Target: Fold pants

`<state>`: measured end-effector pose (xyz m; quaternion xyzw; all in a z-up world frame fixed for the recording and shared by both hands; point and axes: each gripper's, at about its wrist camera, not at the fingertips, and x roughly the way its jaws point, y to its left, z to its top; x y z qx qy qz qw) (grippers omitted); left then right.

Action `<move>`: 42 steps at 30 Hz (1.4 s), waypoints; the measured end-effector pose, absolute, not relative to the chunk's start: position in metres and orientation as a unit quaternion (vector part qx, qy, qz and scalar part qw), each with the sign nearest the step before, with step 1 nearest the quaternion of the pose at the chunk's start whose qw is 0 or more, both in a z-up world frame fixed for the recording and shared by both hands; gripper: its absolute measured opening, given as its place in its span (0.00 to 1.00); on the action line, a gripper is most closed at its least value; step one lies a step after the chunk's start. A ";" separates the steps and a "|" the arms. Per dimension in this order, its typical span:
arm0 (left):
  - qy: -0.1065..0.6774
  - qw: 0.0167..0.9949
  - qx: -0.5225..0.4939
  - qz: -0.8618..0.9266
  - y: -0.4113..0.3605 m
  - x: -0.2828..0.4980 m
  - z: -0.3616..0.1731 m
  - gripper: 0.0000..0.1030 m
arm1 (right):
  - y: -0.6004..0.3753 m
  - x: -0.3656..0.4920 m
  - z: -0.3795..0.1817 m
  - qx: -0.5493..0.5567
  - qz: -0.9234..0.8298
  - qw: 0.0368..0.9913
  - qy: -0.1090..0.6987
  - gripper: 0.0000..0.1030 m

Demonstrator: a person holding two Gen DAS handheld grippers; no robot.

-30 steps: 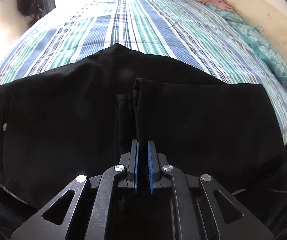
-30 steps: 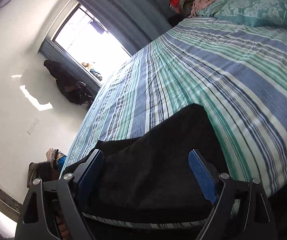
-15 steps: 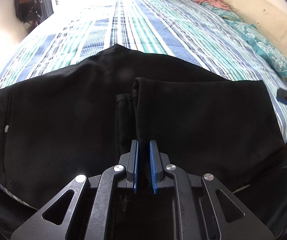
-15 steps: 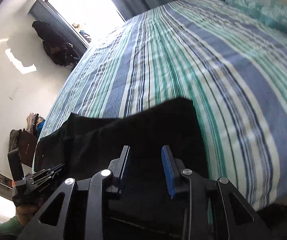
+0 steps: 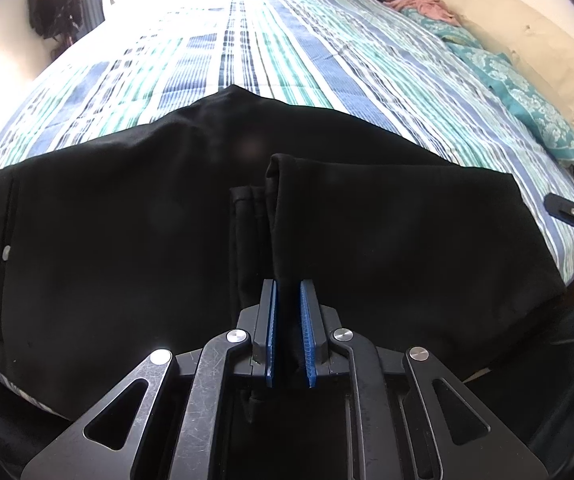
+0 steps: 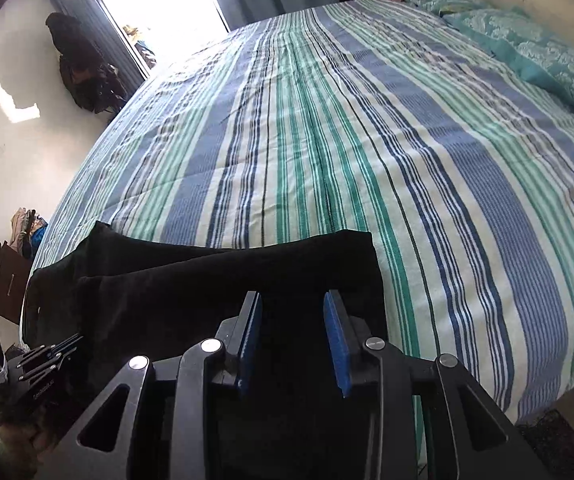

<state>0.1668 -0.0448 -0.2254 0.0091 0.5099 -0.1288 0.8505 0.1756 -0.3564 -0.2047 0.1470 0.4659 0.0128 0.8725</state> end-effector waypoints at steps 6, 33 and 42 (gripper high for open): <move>0.513 0.850 0.012 -0.121 -0.046 0.167 -0.225 0.13 | -0.306 0.127 -0.199 0.106 0.021 0.889 0.445 0.42; 0.418 0.903 -0.031 -0.098 -0.011 0.152 -0.175 0.94 | -0.267 0.125 -0.261 0.072 0.043 0.868 0.489 0.94; 0.452 0.891 -0.037 0.020 0.042 0.180 -0.206 0.94 | -0.253 0.116 -0.238 0.039 0.041 0.896 0.440 1.00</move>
